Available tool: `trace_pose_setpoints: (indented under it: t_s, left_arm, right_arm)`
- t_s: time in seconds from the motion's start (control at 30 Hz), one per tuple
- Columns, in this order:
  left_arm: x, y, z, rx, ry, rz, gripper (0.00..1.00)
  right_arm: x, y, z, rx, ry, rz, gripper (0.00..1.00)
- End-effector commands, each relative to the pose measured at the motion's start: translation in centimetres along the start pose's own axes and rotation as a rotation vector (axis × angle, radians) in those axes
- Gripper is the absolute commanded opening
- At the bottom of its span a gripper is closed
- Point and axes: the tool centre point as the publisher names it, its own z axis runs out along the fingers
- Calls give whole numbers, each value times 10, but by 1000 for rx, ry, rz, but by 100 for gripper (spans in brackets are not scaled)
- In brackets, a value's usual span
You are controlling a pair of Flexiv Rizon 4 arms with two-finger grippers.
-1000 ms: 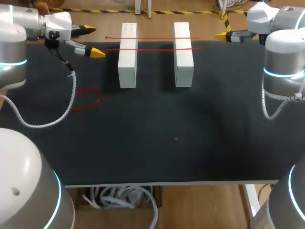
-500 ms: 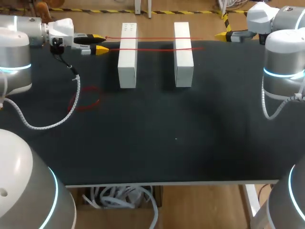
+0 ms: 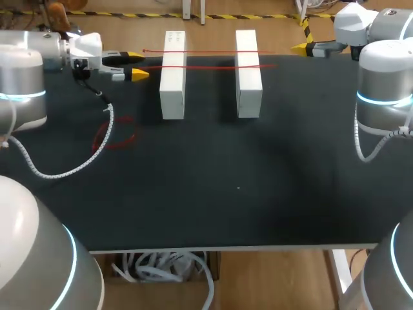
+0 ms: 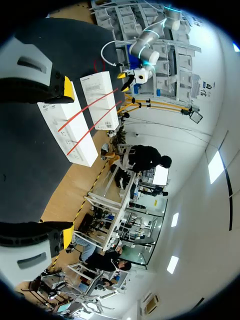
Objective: Grab the tape and strap the tape.
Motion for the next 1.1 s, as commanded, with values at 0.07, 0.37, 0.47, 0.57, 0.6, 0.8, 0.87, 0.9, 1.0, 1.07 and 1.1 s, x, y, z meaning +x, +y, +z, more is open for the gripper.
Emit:
trace_pose_setpoints:
  t_s: [0.07,0.37,0.47,0.57,0.6,0.8,0.87,0.9,1.0,1.07,1.1]
  left_arm:
    - [-13,8,2,4,75,6,46]
    - [-20,14,-1,41,118,10,47]
    - [-22,18,-3,45,122,6,42]
    - [-23,21,-2,51,131,1,38]
    - [-23,22,-1,52,133,0,39]
    - [-24,24,0,58,143,2,37]
    - [-25,24,1,62,143,1,33]
    - [-25,25,1,63,145,0,33]
    - [-25,26,4,66,156,0,27]
    - [-25,26,4,68,161,2,23]
    - [-25,26,5,68,161,2,22]
  right_arm:
    - [0,-1,0,-4,0,0,100]
    - [0,-1,0,-4,0,0,100]
    - [0,-1,0,-4,0,0,100]
    - [0,-1,0,-4,0,0,100]
    - [0,-1,0,-4,0,0,100]
    - [0,-1,0,-4,0,0,100]
    - [0,-1,0,-4,0,0,100]
    - [0,-1,0,-4,0,0,100]
    - [0,-1,0,-4,0,0,100]
    - [0,-1,0,-4,0,0,100]
    - [0,-1,0,-4,0,0,100]
